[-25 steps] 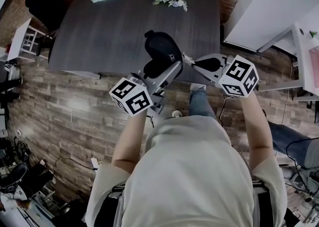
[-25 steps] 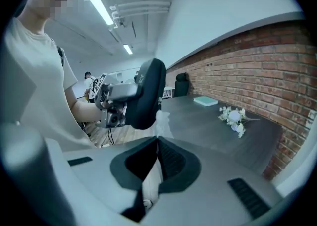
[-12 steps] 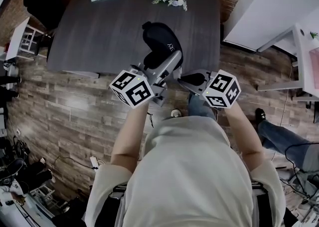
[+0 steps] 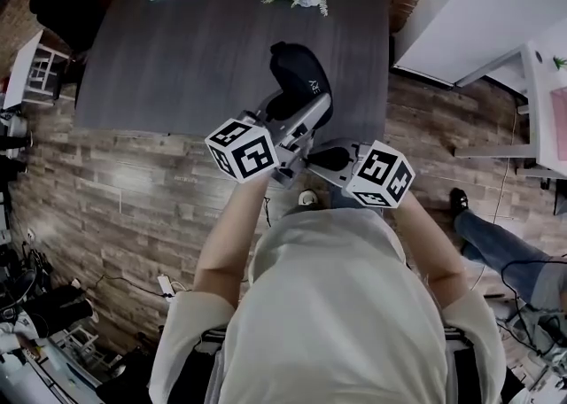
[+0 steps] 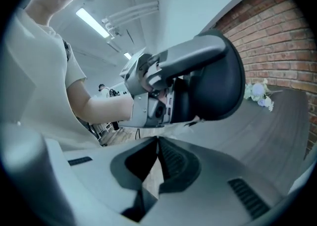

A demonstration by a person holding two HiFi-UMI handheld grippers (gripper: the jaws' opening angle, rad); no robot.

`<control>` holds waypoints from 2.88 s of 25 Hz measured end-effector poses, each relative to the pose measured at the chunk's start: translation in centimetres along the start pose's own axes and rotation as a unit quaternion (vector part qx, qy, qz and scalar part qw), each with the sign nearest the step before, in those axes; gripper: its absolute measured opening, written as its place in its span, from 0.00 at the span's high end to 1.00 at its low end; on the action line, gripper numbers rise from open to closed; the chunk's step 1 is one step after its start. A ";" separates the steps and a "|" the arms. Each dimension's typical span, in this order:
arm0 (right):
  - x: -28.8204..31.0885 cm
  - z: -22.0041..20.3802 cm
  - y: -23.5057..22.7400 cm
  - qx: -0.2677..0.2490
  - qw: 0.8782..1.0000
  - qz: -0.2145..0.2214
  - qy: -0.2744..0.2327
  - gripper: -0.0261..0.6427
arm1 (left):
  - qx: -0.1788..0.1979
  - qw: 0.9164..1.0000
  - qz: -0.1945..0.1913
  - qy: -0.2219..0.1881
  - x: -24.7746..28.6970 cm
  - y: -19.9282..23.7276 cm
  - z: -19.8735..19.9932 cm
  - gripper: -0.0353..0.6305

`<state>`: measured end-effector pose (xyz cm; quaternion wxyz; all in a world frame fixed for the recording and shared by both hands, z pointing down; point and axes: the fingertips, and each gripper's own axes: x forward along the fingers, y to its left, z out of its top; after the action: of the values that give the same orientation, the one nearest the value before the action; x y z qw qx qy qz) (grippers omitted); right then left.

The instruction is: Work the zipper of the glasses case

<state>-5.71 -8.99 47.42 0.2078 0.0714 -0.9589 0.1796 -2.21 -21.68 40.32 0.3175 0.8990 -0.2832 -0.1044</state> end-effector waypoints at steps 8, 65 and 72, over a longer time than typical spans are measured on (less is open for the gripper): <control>-1.2 -4.6 -5.5 0.063 0.991 -0.115 0.004 0.80 | -0.040 0.996 0.061 0.047 3.3 7.5 -3.7 0.57; -12.4 -0.1 -3.4 0.036 0.910 -0.369 -0.185 0.96 | 0.132 0.950 0.270 0.087 -7.9 1.4 -7.8 0.92; -12.5 -0.1 -0.2 0.026 0.906 -0.369 -0.204 0.96 | 0.130 0.954 0.256 0.090 -11.0 -1.3 -9.2 0.93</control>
<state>5.68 -8.39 42.32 0.0575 0.4608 -0.8804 0.0964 -7.22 -9.80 46.72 0.2385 0.8355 -0.4850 0.0994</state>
